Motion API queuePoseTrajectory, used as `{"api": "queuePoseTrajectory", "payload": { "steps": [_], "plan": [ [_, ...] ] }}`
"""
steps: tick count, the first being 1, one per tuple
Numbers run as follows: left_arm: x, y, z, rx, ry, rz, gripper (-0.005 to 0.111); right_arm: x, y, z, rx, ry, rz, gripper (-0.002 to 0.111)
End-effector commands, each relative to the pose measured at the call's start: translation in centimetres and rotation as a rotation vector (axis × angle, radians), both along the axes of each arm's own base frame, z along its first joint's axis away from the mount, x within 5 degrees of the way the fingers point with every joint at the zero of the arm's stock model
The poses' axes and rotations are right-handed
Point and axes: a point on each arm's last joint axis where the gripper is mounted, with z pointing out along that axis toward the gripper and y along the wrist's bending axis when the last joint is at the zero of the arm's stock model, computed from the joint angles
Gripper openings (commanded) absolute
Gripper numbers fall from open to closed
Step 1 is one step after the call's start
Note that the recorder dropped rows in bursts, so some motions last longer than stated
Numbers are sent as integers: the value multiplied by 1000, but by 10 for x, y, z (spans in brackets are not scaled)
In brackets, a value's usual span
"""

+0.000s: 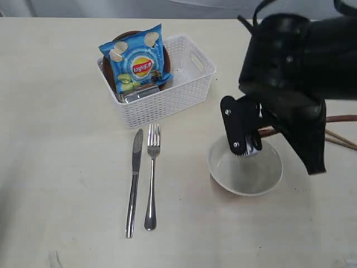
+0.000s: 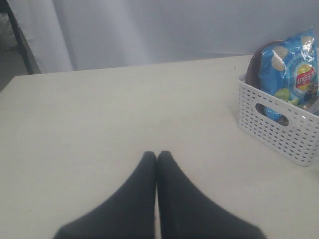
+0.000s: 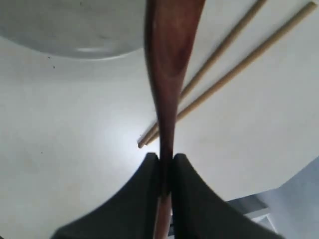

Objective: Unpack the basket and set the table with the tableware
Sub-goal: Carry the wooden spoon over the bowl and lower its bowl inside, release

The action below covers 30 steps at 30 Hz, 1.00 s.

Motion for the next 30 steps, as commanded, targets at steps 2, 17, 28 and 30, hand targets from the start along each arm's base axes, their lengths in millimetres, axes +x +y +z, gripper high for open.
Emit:
{"api": "queuePoseTrajectory", "payload": {
  "steps": [2, 17, 28, 30],
  "plan": [
    [0, 0, 0, 1, -9, 2, 0, -9, -4, -24, 52, -2, 44, -1],
    [0, 0, 0, 1, -9, 2, 0, -14, -3, -37, 141, -16, 40, 0],
    [0, 0, 0, 1, -9, 2, 0, -13, -7, -35, 86, -30, 41, 46],
    [0, 0, 0, 1, -9, 2, 0, -13, -12, -31, 25, -39, 26, 44]
  ]
}}
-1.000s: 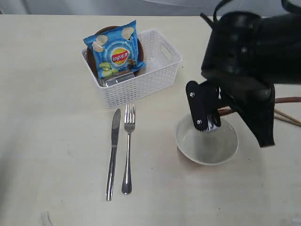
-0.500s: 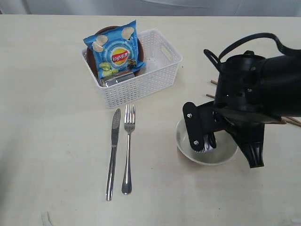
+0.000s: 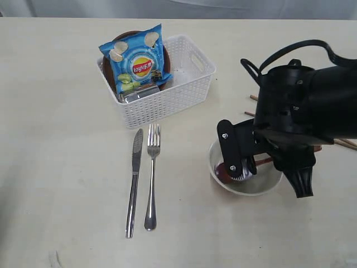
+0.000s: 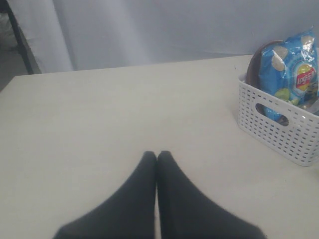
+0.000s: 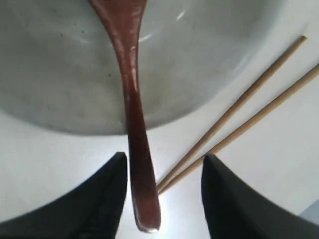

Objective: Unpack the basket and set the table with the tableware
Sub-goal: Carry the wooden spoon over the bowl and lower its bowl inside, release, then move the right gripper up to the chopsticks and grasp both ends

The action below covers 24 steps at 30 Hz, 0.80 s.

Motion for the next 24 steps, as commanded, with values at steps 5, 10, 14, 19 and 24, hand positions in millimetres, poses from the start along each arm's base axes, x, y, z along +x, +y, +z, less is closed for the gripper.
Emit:
{"api": "queuePoseTrajectory", "payload": {
  "steps": [5, 10, 14, 19, 24],
  "plan": [
    [0, 0, 0, 1, -9, 2, 0, 0, -15, 11, -164, -62, -72, 32],
    [0, 0, 0, 1, -9, 2, 0, 3, -18, 21, -144, -138, -86, 25],
    [0, 0, 0, 1, -9, 2, 0, 9, -31, 37, -67, -242, -184, 25],
    [0, 0, 0, 1, -9, 2, 0, 25, -64, 57, 147, -462, -496, 25],
    [0, 0, 0, 1, -9, 2, 0, 48, -104, 55, 345, -523, -998, 25]
  ]
}}
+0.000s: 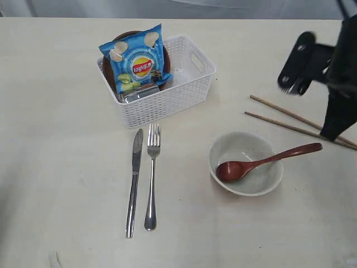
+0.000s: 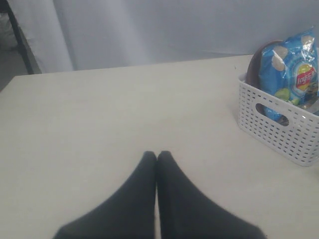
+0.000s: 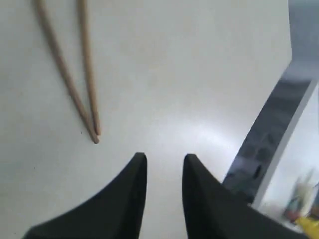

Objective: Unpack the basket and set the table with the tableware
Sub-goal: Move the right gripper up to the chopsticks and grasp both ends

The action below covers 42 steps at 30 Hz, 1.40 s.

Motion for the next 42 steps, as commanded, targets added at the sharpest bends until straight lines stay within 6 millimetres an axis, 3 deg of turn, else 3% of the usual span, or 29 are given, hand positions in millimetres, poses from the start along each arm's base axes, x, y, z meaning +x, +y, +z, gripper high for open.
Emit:
{"api": "queuePoseTrajectory", "payload": {
  "steps": [1, 5, 11, 18, 27, 33, 39, 42],
  "plan": [
    [0, 0, 0, 1, -9, 2, 0, 18, -28, -8, 270, 5, -325, 25],
    [0, 0, 0, 1, -9, 2, 0, 41, -31, -24, 492, 211, -395, 25],
    [0, 0, 0, 1, -9, 2, 0, 90, -24, -29, 566, 153, -377, 25],
    [0, 0, 0, 1, -9, 2, 0, 124, -15, -51, 620, 101, -434, 25],
    [0, 0, 0, 1, -9, 2, 0, 146, 1, -89, 592, 343, -241, 25],
    [0, 0, 0, 1, -9, 2, 0, 154, -7, -110, 458, 388, -183, 25],
    [0, 0, 0, 1, -9, 2, 0, 153, -6, -132, 439, 451, -170, 25],
    [0, 0, 0, 1, -9, 2, 0, 154, -6, -134, 437, 451, -160, 25]
  ]
}}
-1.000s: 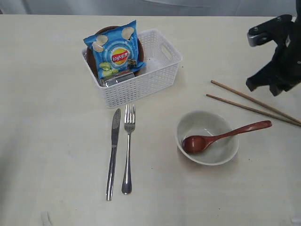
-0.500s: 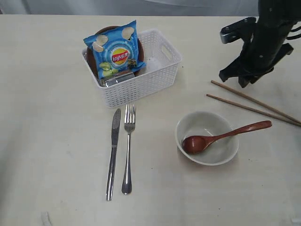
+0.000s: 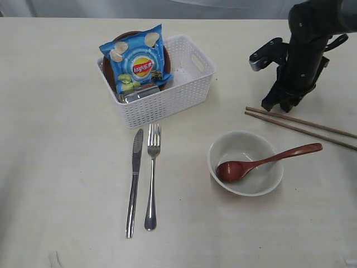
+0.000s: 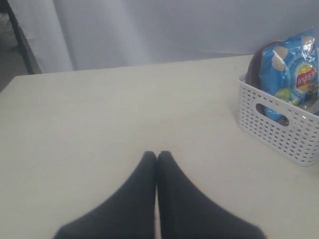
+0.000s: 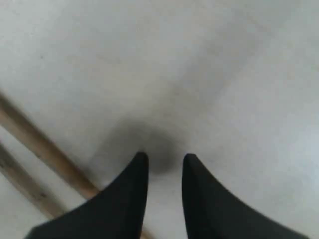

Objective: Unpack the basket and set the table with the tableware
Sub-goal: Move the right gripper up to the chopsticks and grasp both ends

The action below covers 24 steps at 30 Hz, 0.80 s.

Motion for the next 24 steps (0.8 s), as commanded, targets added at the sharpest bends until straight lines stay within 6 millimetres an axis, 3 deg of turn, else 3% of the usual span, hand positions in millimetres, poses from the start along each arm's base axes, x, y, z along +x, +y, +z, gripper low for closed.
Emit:
{"api": "queuePoseTrajectory", "payload": {
  "steps": [1, 5, 10, 17, 24],
  "plan": [
    [0, 0, 0, 1, -9, 2, 0, 1, -1, -11, -3, 10, 3, 25],
    [0, 0, 0, 1, -9, 2, 0, 8, 1, 17, 12, -37, 13, 25],
    [0, 0, 0, 1, -9, 2, 0, -3, 14, 36, 126, 42, 200, 25],
    [0, 0, 0, 1, -9, 2, 0, -10, 17, 35, 126, 92, 224, 45],
    [0, 0, 0, 1, -9, 2, 0, -18, 37, 17, 80, 138, 316, 45]
  ]
}}
